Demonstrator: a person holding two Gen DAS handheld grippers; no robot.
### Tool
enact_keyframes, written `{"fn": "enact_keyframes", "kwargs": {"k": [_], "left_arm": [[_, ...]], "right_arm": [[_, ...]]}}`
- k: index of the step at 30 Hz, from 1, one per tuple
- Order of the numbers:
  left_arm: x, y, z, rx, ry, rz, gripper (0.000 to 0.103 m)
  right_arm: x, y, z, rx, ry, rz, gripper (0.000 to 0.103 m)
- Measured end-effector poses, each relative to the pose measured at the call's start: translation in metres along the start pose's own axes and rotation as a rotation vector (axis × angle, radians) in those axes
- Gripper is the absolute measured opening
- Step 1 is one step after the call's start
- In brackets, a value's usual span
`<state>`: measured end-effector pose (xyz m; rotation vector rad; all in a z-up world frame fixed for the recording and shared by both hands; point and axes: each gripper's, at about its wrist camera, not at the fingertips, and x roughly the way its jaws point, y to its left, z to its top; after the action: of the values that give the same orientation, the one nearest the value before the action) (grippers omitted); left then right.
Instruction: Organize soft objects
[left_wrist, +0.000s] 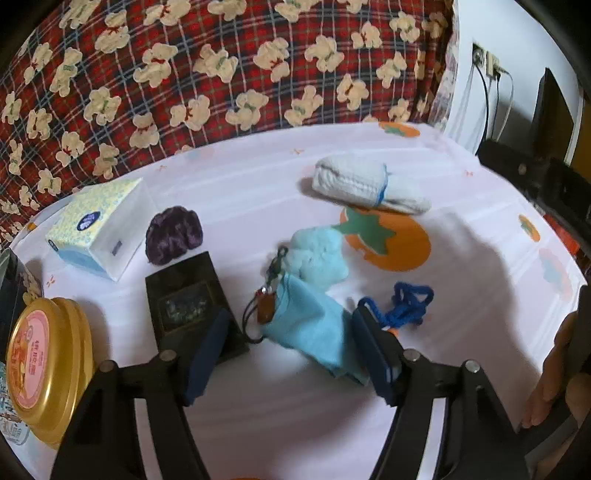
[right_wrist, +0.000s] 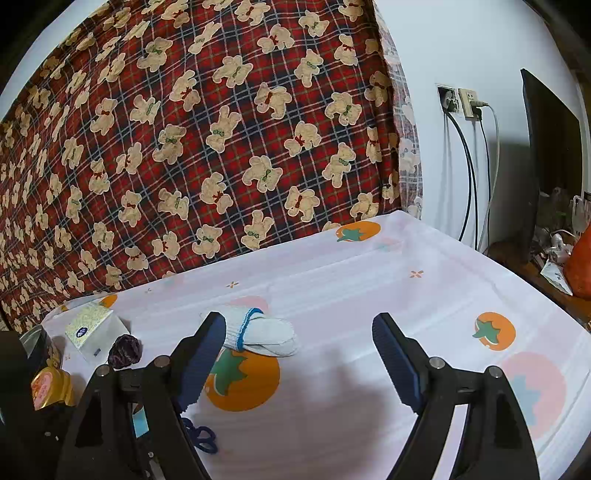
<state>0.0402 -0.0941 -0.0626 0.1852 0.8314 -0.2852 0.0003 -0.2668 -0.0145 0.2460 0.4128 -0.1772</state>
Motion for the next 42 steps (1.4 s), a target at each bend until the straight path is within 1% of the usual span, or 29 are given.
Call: {"fn": "enact_keyframes", "kwargs": {"k": [2, 4, 7, 9, 10, 11, 12, 13, 14, 18, 23, 27, 29, 31, 37, 40, 42], "left_arm": [[-0.001, -0.001, 0.000, -0.003, -0.008, -0.007, 0.069], [0.000, -0.005, 0.000, 0.014, -0.001, 0.001, 0.059], [-0.001, -0.012, 0.001, 0.047, -0.001, -0.016, 0.046], [0.003, -0.014, 0.003, 0.057, 0.018, -0.051, 0.042], [0.004, -0.012, 0.004, 0.049, 0.019, -0.069, 0.036], [0.004, -0.009, 0.004, 0.035, 0.023, -0.091, 0.034], [0.004, -0.008, 0.005, 0.027, 0.025, -0.106, 0.026], [0.004, -0.009, 0.005, 0.024, 0.025, -0.116, 0.023], [0.003, -0.008, 0.005, 0.022, 0.022, -0.123, 0.022], [-0.004, -0.006, 0.004, 0.001, -0.014, -0.106, 0.021], [-0.023, 0.006, 0.002, -0.060, -0.110, -0.076, 0.021], [-0.034, 0.011, -0.001, -0.072, -0.181, -0.055, 0.021], [-0.038, 0.013, -0.002, -0.076, -0.203, -0.061, 0.021], [-0.040, 0.016, -0.003, -0.090, -0.216, -0.062, 0.021], [-0.045, 0.030, -0.011, -0.142, -0.210, -0.062, 0.021], [-0.052, 0.034, -0.017, -0.130, -0.225, -0.030, 0.021], [-0.058, 0.039, -0.021, -0.119, -0.241, 0.000, 0.021]], "right_arm": [[0.001, 0.000, 0.000, 0.005, 0.002, -0.001, 0.084], [0.001, 0.000, 0.001, 0.010, 0.006, -0.002, 0.084], [0.001, -0.001, 0.000, 0.014, 0.007, -0.004, 0.084], [0.001, -0.001, 0.001, 0.014, 0.007, -0.004, 0.084], [0.001, -0.001, 0.001, 0.014, 0.008, -0.004, 0.084], [0.001, -0.001, 0.001, 0.014, 0.008, -0.003, 0.084], [0.001, -0.001, 0.001, 0.014, 0.009, -0.003, 0.084], [0.001, -0.001, 0.001, 0.014, 0.010, -0.003, 0.084], [0.001, -0.001, 0.001, 0.015, 0.011, -0.002, 0.084], [0.001, -0.002, 0.000, 0.018, 0.005, -0.001, 0.084], [0.000, 0.000, 0.000, 0.010, -0.001, 0.001, 0.084], [-0.004, 0.005, -0.001, -0.013, -0.017, 0.000, 0.084], [-0.006, 0.009, -0.001, -0.033, -0.025, 0.007, 0.084], [-0.007, 0.014, -0.001, -0.054, -0.029, 0.013, 0.084], [-0.012, 0.027, -0.002, -0.121, -0.055, 0.006, 0.083], [-0.015, 0.033, -0.003, -0.156, -0.067, 0.029, 0.083], [-0.015, 0.037, -0.004, -0.177, -0.044, 0.034, 0.083]]}}
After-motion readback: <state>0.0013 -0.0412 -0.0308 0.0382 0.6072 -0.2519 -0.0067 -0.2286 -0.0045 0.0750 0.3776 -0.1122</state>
